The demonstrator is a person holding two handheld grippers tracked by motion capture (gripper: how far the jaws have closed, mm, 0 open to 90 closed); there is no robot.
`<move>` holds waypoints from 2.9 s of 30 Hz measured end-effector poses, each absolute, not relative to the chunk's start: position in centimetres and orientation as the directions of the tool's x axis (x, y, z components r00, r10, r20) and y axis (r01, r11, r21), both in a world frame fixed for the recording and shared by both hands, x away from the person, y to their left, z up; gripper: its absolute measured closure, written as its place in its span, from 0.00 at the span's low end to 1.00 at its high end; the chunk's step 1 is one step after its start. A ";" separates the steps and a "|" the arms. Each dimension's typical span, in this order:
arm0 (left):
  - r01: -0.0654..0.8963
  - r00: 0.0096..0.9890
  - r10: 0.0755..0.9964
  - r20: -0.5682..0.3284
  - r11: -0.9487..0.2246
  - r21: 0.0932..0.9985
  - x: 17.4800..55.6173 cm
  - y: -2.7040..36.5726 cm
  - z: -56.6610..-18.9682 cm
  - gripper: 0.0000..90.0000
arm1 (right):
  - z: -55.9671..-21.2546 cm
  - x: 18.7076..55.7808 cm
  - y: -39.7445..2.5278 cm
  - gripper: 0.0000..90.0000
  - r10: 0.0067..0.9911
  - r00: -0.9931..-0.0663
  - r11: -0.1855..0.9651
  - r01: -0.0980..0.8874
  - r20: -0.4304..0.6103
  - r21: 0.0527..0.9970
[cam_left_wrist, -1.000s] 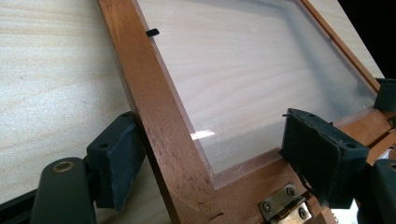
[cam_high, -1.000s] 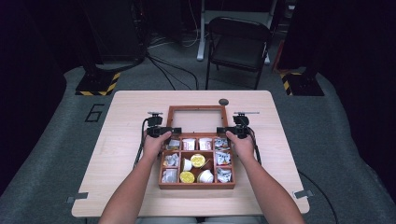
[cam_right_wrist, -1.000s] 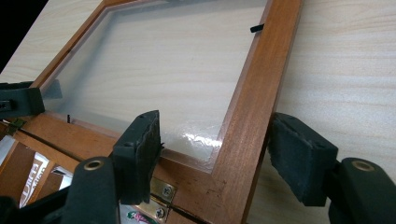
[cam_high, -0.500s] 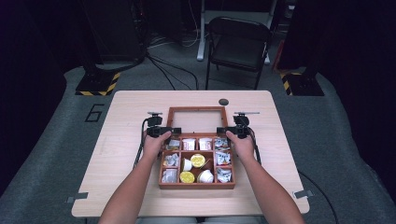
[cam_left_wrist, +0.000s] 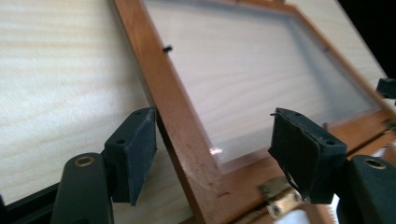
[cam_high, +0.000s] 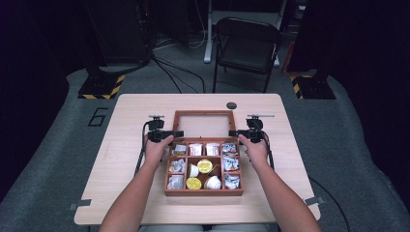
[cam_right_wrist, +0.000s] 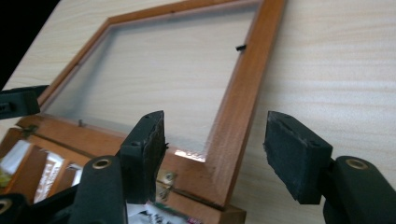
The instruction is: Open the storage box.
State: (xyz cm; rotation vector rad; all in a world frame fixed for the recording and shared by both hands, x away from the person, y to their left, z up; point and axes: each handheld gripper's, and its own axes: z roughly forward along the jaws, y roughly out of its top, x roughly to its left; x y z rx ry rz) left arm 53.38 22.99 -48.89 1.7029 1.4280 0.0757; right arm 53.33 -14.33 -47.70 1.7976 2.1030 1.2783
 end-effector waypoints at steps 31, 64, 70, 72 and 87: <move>0.662 0.483 0.787 -0.383 -0.042 0.749 45.7 23.0 -44.3 0.36 | -44.4 43.8 -9.8 0.42 0.755 -0.605 0.237 0.611 0.253 0.755; 0.641 0.473 0.794 -0.382 -0.013 0.768 43.8 24.7 -43.9 0.34 | -48.0 42.2 -4.9 0.43 0.665 -0.728 0.457 0.573 0.167 0.680; 0.633 0.469 0.797 -0.381 -0.002 0.774 43.6 25.0 -43.8 0.34 | -48.3 42.4 -4.7 0.43 0.671 -0.724 0.469 0.583 0.162 0.664; 0.637 0.465 0.794 -0.392 0.008 0.771 43.6 25.1 -43.8 0.34 | -48.3 42.6 -4.7 0.42 0.669 -0.724 0.472 0.588 0.168 0.657; 0.634 0.453 0.793 -0.408 0.036 0.772 43.2 25.5 -43.7 0.34 | -48.5 43.0 -3.7 0.40 0.653 -0.736 0.500 0.597 0.181 0.628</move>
